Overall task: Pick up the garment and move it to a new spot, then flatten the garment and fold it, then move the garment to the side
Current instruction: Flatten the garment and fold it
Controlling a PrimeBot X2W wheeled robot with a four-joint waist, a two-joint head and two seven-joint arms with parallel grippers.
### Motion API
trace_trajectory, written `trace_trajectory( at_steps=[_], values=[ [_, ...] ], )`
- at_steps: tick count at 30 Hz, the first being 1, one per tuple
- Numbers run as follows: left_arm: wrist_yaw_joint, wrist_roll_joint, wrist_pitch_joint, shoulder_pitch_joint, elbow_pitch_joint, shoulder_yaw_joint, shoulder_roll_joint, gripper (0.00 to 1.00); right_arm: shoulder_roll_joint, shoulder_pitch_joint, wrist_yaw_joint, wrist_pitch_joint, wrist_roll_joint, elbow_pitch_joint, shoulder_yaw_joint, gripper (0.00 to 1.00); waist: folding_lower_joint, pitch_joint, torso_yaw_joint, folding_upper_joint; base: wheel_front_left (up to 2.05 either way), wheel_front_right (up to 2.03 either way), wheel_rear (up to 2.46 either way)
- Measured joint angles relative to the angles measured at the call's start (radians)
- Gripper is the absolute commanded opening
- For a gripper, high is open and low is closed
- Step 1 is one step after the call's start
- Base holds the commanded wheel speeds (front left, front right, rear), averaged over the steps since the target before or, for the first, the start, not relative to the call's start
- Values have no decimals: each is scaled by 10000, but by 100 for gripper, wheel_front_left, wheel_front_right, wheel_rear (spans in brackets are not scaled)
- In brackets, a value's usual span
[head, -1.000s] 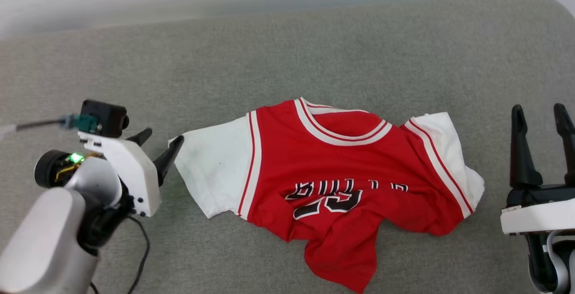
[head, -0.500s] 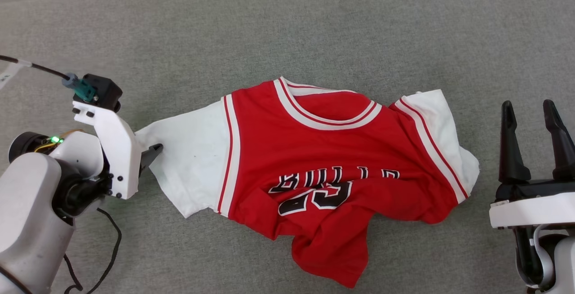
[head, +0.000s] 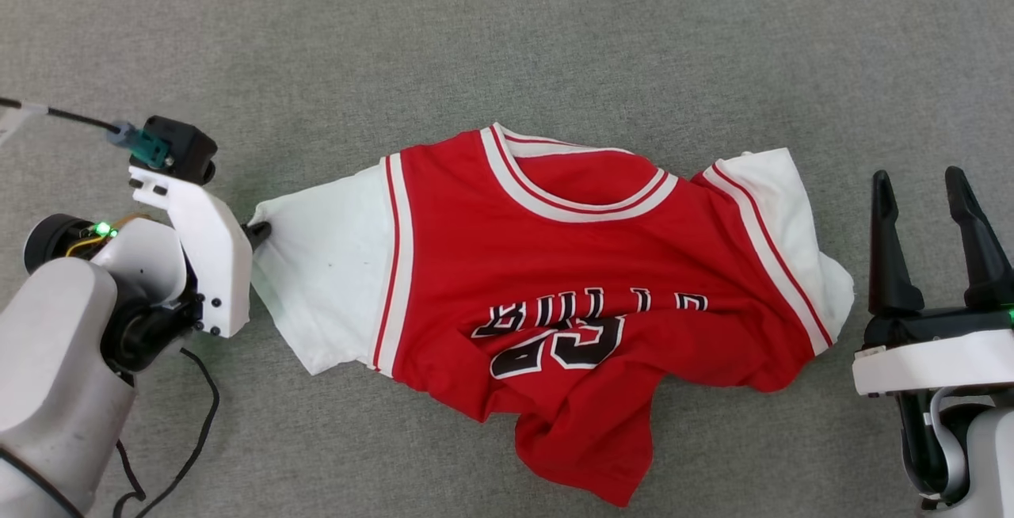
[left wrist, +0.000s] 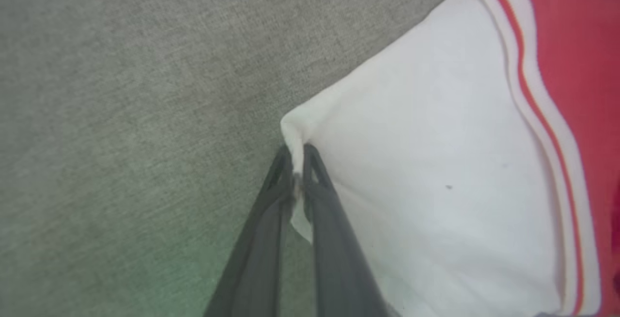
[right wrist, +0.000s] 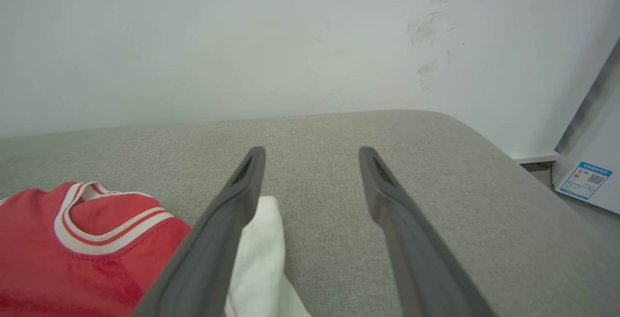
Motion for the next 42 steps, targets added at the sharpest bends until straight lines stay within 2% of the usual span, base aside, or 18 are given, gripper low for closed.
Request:
trace_trajectory(
  at_steps=[5,11,19,26,30,34,42],
  values=[
    [12,59,-1064,391,59,249,27,0,-240,33,0,433,-90,109,127,100,0,-341,153,0,0,0,0],
    [336,-100,-2090,1355,-1108,963,606,0,-1114,225,0,1891,113,213,493,100,0,-920,529,0,0,0,0],
    [872,-217,-2619,3120,-3845,1453,1254,0,-2629,166,0,5308,537,-138,1104,100,0,-1349,1366,0,0,0,0],
    [1352,-205,-2930,4087,-5906,1561,1275,0,-3584,-1216,0,8646,1101,-180,1651,100,0,-1195,1981,0,0,0,0],
    [1471,-44,-3064,4210,-6671,1546,1254,0,-3858,-1996,0,9996,1375,178,2019,100,0,-926,2253,0,0,0,0],
    [1503,77,-3099,4219,-7162,1455,1210,0,-4140,-2598,2,10504,1429,685,2374,100,0,-613,2542,0,0,0,0],
    [1459,222,-3212,4070,-7478,1258,1078,0,-4100,-2824,-2,10510,1269,1801,2688,100,0,-145,3039,0,0,0,0]
  ],
)
